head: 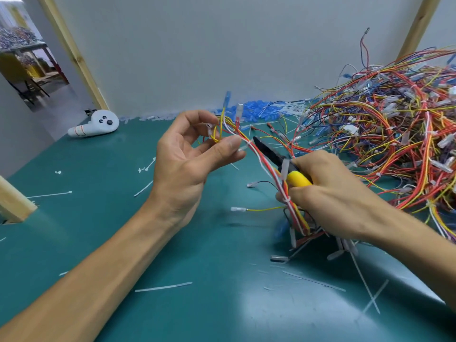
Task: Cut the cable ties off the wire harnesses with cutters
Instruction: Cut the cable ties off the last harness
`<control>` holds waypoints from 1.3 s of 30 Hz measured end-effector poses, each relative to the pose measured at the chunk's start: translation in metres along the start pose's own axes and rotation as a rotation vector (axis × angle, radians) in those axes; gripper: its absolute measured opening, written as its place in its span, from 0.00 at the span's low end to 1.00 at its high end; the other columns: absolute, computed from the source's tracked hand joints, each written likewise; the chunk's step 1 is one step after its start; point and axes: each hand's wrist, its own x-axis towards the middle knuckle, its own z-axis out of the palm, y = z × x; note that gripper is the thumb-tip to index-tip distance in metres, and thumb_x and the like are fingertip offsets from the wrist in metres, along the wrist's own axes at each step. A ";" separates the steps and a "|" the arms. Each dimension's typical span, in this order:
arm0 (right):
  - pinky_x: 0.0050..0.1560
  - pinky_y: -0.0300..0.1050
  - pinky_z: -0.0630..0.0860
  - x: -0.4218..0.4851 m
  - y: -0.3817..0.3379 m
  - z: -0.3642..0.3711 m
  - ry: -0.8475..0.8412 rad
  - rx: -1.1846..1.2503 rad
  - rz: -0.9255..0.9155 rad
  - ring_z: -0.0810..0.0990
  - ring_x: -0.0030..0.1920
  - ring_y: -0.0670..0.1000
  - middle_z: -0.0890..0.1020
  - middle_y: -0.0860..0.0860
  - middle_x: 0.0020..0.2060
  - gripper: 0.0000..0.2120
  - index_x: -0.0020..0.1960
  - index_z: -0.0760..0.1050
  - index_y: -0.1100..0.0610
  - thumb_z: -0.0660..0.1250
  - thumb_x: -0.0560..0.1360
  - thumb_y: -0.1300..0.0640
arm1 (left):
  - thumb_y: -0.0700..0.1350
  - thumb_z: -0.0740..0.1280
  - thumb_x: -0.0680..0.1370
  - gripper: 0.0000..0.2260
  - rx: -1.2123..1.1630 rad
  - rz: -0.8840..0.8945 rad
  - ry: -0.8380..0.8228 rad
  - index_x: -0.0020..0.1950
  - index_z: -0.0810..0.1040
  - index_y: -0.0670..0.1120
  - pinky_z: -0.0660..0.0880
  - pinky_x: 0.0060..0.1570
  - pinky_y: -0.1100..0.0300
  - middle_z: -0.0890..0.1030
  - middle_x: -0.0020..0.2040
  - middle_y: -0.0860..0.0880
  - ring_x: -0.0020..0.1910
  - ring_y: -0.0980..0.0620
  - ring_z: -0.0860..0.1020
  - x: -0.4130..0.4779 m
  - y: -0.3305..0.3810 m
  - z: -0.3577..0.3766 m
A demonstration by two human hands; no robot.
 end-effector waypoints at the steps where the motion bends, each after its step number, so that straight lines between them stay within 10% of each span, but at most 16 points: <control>1: 0.30 0.50 0.62 0.000 -0.001 0.001 -0.016 0.044 0.026 0.60 0.29 0.50 0.65 0.49 0.26 0.18 0.34 0.64 0.61 0.73 0.71 0.56 | 0.31 0.73 0.73 0.15 -0.003 0.002 0.011 0.57 0.75 0.41 0.83 0.46 0.57 0.72 0.49 0.42 0.41 0.50 0.81 0.000 0.001 0.000; 11: 0.27 0.50 0.60 0.005 0.004 0.007 0.041 -0.023 -0.007 0.59 0.28 0.50 0.64 0.49 0.25 0.18 0.33 0.61 0.58 0.72 0.68 0.60 | 0.31 0.74 0.74 0.25 0.045 -0.108 -0.065 0.68 0.70 0.40 0.82 0.48 0.51 0.78 0.53 0.37 0.43 0.44 0.84 -0.003 0.001 0.000; 39: 0.30 0.60 0.62 0.002 0.004 0.007 -0.017 -0.107 -0.029 0.60 0.29 0.52 0.68 0.60 0.28 0.13 0.35 0.64 0.59 0.66 0.66 0.53 | 0.30 0.80 0.67 0.24 0.279 0.091 0.071 0.60 0.80 0.41 0.84 0.51 0.48 0.83 0.44 0.45 0.41 0.48 0.83 -0.002 -0.005 0.002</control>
